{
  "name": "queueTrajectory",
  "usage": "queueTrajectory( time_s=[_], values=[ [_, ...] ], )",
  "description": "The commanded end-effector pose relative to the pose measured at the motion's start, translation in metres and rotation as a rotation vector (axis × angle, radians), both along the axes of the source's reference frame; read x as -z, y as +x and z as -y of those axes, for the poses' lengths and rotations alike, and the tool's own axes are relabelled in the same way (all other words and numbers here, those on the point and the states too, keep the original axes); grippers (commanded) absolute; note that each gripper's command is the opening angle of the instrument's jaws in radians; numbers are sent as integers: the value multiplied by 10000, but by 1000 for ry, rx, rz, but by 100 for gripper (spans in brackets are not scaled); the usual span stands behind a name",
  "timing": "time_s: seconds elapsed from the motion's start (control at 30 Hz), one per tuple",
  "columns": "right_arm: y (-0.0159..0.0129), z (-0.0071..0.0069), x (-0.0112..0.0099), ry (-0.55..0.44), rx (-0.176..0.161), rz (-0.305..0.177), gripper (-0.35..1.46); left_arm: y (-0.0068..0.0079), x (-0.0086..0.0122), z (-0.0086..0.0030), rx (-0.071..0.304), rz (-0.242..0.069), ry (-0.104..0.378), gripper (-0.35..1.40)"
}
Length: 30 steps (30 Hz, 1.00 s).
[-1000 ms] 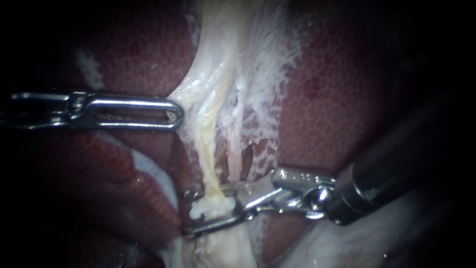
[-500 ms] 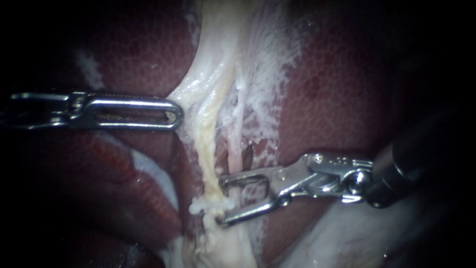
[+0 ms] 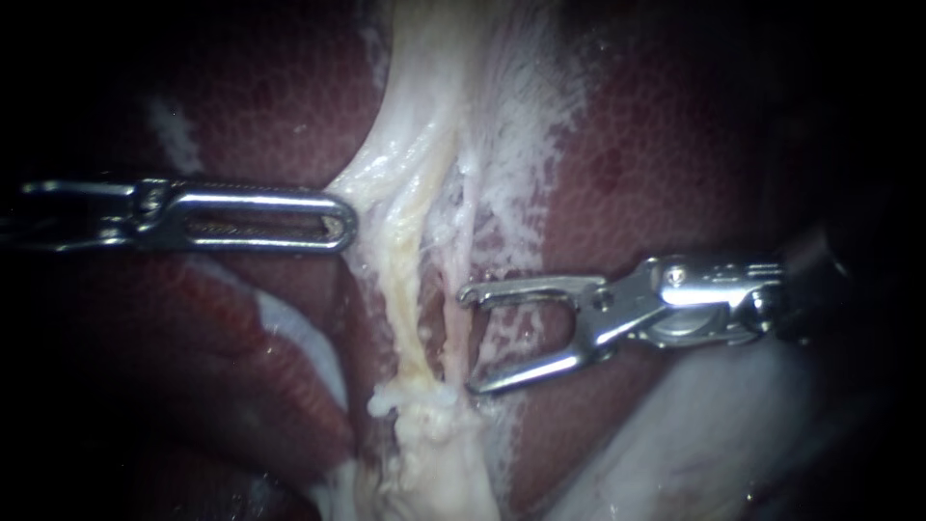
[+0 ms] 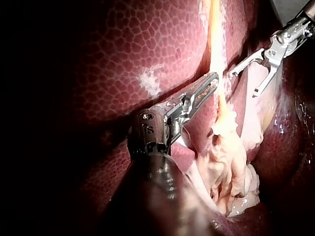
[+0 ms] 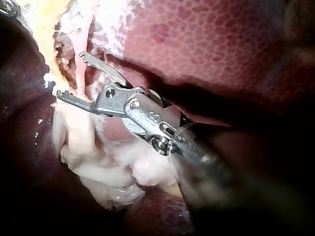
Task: Going back first clip left tube
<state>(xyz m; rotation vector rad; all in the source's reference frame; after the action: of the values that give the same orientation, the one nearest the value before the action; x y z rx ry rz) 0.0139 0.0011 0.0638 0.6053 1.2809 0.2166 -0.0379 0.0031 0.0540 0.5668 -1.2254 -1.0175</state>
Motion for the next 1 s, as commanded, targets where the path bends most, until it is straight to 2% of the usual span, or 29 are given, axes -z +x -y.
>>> queueTrajectory(
  time_s=[0.03, 0.13, 0.3, 0.53, 0.67, 1.0],
  values=[
    [-4, -3, 2, -7, -2, 0, 60, 0, 0, 0, 0, 0, 0, -35],
    [-20, -9, 10, -21, -3, -6, 60, 0, -1, 0, 0, 0, 0, -35],
    [-46, -11, 26, -34, -10, -9, 60, 0, -2, 0, 0, 0, 0, -35],
    [-63, -24, 46, -38, -27, -12, 60, 0, -3, 0, -2, -2, 0, -35],
    [-69, -29, 52, -32, -35, -16, 60, 1, -4, 0, -2, -2, -1, -35],
    [-70, -28, 53, -31, -37, -19, 60, 1, -4, 0, -2, -2, -1, -35]
  ],
)
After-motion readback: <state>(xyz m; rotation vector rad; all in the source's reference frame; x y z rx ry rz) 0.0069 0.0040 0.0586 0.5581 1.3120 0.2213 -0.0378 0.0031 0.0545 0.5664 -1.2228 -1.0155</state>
